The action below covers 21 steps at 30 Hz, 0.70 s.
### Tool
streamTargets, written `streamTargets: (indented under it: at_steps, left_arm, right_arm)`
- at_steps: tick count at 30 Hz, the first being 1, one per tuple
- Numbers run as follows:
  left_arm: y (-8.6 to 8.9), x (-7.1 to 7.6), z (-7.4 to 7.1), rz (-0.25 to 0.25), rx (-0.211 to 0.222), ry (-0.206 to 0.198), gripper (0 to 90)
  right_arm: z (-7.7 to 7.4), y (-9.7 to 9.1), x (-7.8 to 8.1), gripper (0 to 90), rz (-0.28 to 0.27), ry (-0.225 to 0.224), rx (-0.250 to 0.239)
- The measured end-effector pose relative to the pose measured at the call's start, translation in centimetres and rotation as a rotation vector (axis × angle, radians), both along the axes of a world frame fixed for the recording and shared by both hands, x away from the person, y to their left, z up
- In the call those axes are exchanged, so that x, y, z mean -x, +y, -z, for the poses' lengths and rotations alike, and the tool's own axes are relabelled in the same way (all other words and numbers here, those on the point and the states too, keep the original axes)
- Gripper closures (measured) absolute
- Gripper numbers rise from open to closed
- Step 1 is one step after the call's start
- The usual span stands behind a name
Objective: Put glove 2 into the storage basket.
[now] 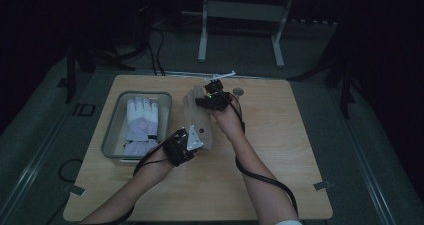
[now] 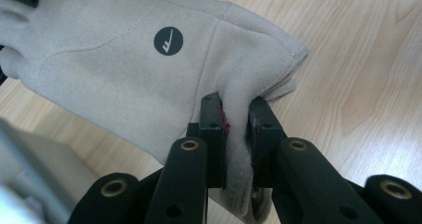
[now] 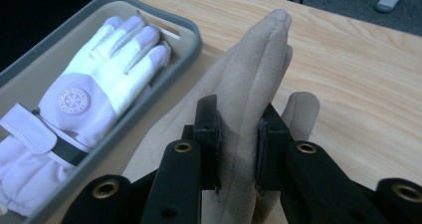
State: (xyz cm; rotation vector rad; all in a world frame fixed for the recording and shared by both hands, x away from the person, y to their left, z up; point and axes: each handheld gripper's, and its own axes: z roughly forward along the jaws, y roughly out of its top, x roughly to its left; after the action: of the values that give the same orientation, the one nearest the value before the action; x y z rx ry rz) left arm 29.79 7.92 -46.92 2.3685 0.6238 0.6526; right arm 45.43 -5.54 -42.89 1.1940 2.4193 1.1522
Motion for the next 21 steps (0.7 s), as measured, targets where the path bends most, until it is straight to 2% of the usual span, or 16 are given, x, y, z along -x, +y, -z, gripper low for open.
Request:
streamTargets:
  at_steps: [7, 12, 14, 21]
  left_arm:
    - [2.0, 0.1, -0.7, -0.028, -0.004, 0.003, 80.9]
    - [3.5, 0.2, -1.2, -0.057, -0.008, -0.010, 80.9]
    - [4.3, 0.3, -1.5, -0.067, 0.009, 0.000, 80.9]
    - [6.4, 0.6, -1.6, -0.104, -0.001, -0.007, 80.9]
  right_arm:
    - [-1.0, 2.7, 0.1, 76.1, -0.034, -0.021, 0.008]
    - [-1.6, 4.5, -0.1, 76.1, -0.055, -0.029, 0.013]
    - [-1.9, 5.3, -0.1, 76.2, -0.065, -0.034, 0.017]
    - [-2.1, 8.2, -0.2, 76.2, -0.100, -0.041, 0.023]
